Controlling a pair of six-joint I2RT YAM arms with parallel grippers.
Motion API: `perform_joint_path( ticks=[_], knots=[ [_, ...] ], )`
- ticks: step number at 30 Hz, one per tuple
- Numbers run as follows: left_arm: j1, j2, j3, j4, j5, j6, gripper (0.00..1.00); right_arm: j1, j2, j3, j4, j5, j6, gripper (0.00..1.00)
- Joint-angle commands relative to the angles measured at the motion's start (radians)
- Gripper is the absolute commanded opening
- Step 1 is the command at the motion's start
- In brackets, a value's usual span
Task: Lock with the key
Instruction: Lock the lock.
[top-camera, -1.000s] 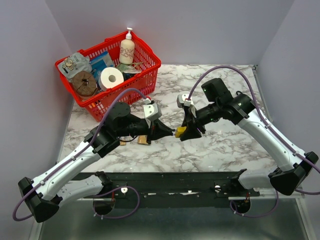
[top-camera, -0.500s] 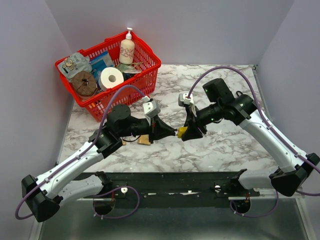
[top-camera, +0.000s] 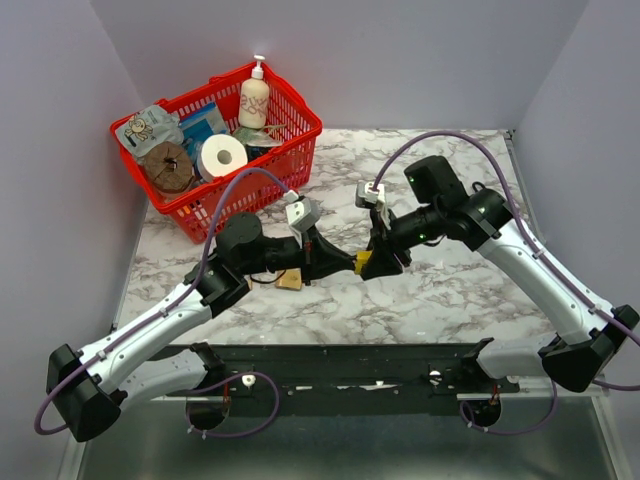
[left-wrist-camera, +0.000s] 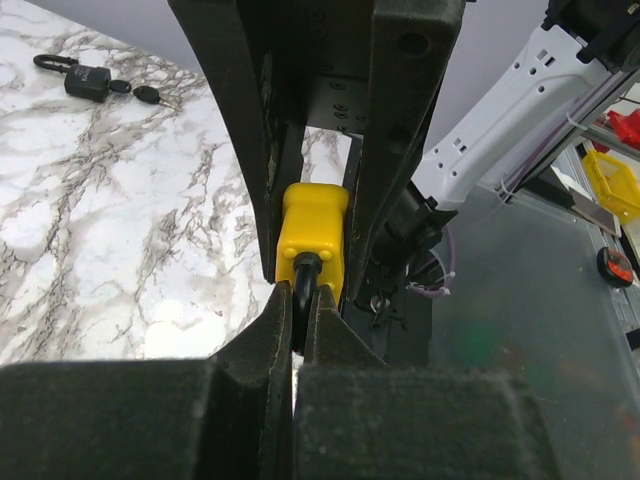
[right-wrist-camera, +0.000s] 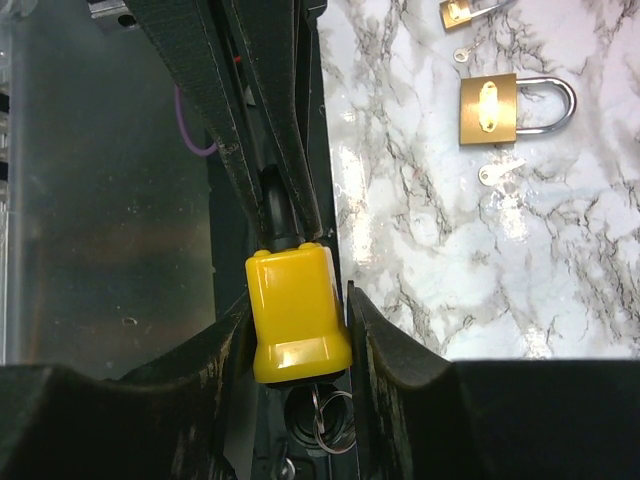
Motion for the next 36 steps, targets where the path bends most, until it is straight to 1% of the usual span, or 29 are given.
perform_joint_path(
  ticks=[1, 3, 4, 5, 8, 9, 12, 13, 15, 16, 19, 20, 21, 22, 23, 24, 25, 26, 27, 29, 30, 31, 33, 34, 36],
  knots=[
    [-0.047, 0.048, -0.022, 0.143, -0.018, -0.075, 0.00, 0.055, 0.002, 0.014, 0.384, -0.158, 0.062, 0.01],
    [-0.051, 0.049, -0.019, 0.138, -0.012, -0.072, 0.00, 0.055, 0.002, 0.008, 0.392, -0.155, 0.069, 0.01],
    [-0.050, 0.045, -0.007, 0.109, -0.011, -0.058, 0.00, 0.054, 0.000, -0.003, 0.386, -0.150, 0.071, 0.01],
    [-0.047, 0.042, 0.002, 0.085, -0.008, -0.017, 0.00, 0.054, -0.007, -0.015, 0.377, -0.144, 0.068, 0.01],
    [-0.008, 0.023, 0.056, -0.035, -0.006, 0.071, 0.00, 0.048, -0.027, -0.081, 0.357, -0.115, 0.062, 0.01],
    [0.033, 0.016, 0.060, -0.049, -0.003, 0.089, 0.00, 0.043, -0.041, -0.100, 0.358, -0.109, 0.068, 0.01],
    [0.105, -0.003, 0.082, -0.092, 0.022, 0.079, 0.00, 0.015, -0.061, -0.155, 0.366, -0.084, 0.112, 0.01],
    [0.146, -0.001, 0.102, -0.113, 0.019, 0.065, 0.00, 0.000, -0.064, -0.166, 0.373, -0.075, 0.121, 0.01],
    [0.185, 0.005, 0.117, -0.115, 0.005, 0.025, 0.01, -0.017, -0.076, -0.204, 0.438, -0.043, 0.184, 0.01],
    [0.211, 0.017, 0.131, -0.101, 0.006, -0.028, 0.04, -0.029, -0.089, -0.215, 0.461, -0.029, 0.201, 0.01],
    [0.217, 0.045, 0.178, -0.093, -0.029, -0.093, 0.41, -0.048, -0.103, -0.252, 0.545, 0.029, 0.272, 0.01],
    [0.220, 0.049, 0.189, -0.099, -0.050, -0.113, 0.58, -0.054, -0.104, -0.256, 0.573, 0.051, 0.310, 0.01],
    [0.220, 0.056, 0.203, -0.107, -0.114, -0.131, 0.64, -0.063, -0.107, -0.262, 0.586, 0.106, 0.328, 0.01],
    [0.225, 0.066, 0.230, -0.132, -0.150, -0.151, 0.69, -0.083, -0.112, -0.279, 0.600, 0.138, 0.335, 0.01],
    [0.229, 0.074, 0.246, -0.138, -0.194, -0.205, 0.73, -0.092, -0.125, -0.290, 0.637, 0.173, 0.377, 0.01],
    [0.236, 0.085, 0.260, -0.170, -0.224, -0.231, 0.77, -0.103, -0.136, -0.304, 0.660, 0.251, 0.419, 0.01],
    [0.242, 0.101, 0.271, -0.178, -0.248, -0.268, 0.79, -0.112, -0.145, -0.316, 0.683, 0.281, 0.430, 0.01],
    [0.248, 0.112, 0.269, -0.167, -0.250, -0.350, 0.84, -0.114, -0.171, -0.339, 0.726, 0.308, 0.434, 0.01],
    [0.252, 0.121, 0.266, -0.159, -0.250, -0.402, 0.85, -0.114, -0.182, -0.351, 0.749, 0.353, 0.439, 0.01],
    [0.251, 0.151, 0.237, -0.108, -0.229, -0.499, 0.89, -0.114, -0.204, -0.388, 0.830, 0.379, 0.445, 0.01],
    [0.251, 0.157, 0.220, -0.078, -0.219, -0.617, 0.90, -0.114, -0.222, -0.396, 0.852, 0.391, 0.447, 0.01],
    [0.249, 0.177, 0.202, -0.045, -0.218, -0.657, 0.91, -0.111, -0.230, -0.404, 0.869, 0.405, 0.448, 0.01],
    [0.239, 0.197, 0.203, -0.041, -0.222, -0.720, 0.93, -0.112, -0.233, -0.411, 0.904, 0.424, 0.456, 0.01],
    [0.233, 0.215, 0.200, -0.008, -0.221, -0.737, 0.93, -0.111, -0.233, -0.410, 0.904, 0.434, 0.456, 0.01],
    [0.223, 0.229, 0.206, 0.006, -0.235, -0.753, 0.93, -0.109, -0.228, -0.410, 0.909, 0.464, 0.460, 0.01]
  ],
)
